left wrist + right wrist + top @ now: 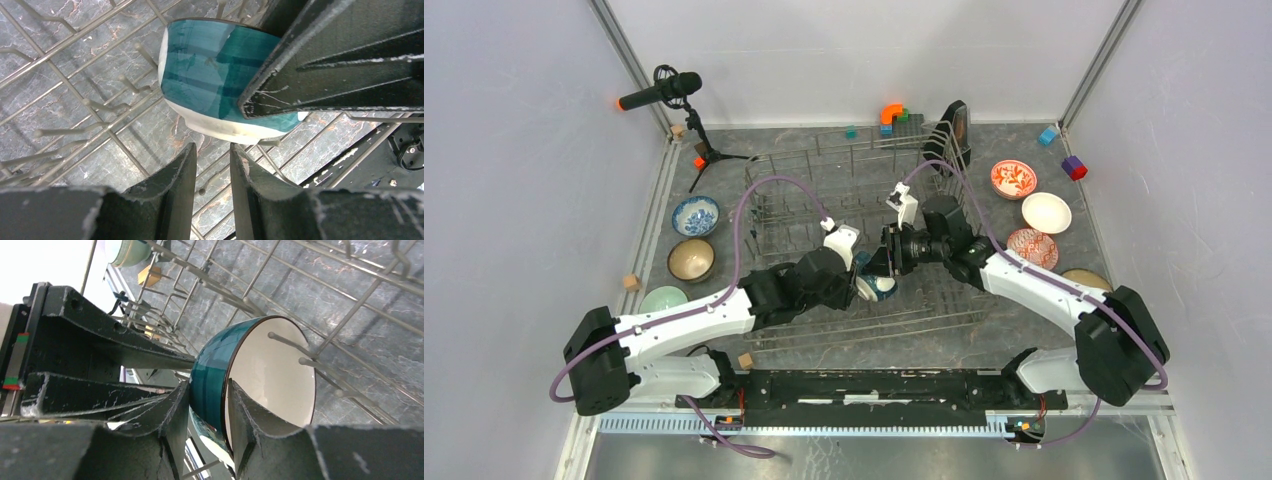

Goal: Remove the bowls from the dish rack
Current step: Pick up the bowl from the dish rack.

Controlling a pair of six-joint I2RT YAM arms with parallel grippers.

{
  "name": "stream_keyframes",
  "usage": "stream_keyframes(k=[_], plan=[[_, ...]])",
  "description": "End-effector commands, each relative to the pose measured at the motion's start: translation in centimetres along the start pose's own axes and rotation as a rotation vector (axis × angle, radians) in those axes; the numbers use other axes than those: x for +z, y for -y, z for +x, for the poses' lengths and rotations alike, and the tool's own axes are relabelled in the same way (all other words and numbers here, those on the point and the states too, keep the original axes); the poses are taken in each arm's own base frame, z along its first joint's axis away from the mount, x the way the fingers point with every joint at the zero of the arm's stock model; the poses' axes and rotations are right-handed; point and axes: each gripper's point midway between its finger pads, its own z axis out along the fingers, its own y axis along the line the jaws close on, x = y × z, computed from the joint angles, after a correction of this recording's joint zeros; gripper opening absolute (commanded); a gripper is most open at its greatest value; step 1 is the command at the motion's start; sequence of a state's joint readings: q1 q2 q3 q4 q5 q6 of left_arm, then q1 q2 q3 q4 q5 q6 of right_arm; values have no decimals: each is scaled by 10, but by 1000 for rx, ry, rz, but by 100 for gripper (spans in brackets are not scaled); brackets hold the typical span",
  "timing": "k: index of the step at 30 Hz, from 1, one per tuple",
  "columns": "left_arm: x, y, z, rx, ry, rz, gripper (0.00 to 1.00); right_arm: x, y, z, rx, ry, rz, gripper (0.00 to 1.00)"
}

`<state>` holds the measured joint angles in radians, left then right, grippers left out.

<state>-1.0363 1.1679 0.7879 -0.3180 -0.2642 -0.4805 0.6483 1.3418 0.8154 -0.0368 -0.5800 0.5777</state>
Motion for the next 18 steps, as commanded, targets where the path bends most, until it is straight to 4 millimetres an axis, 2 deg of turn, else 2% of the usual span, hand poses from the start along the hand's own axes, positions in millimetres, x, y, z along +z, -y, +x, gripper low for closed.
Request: stream_keyframes(k=[1, 4, 9, 15, 18], plan=[[4, 7, -58, -64, 226, -5, 38, -5, -35, 34, 44, -138, -214, 15], [6, 5, -58, -67, 229, -16, 37, -4, -38, 36, 50, -143, -245, 0], [1, 3, -62, -73, 247, -23, 38, -9, -44, 20, 47, -96, -273, 0], [-10, 1, -70, -71, 277, -21, 41, -25, -57, -25, 62, 72, -314, 0], [-13, 0, -71, -66, 279, -23, 42, -28, -63, -35, 58, 109, -329, 0]])
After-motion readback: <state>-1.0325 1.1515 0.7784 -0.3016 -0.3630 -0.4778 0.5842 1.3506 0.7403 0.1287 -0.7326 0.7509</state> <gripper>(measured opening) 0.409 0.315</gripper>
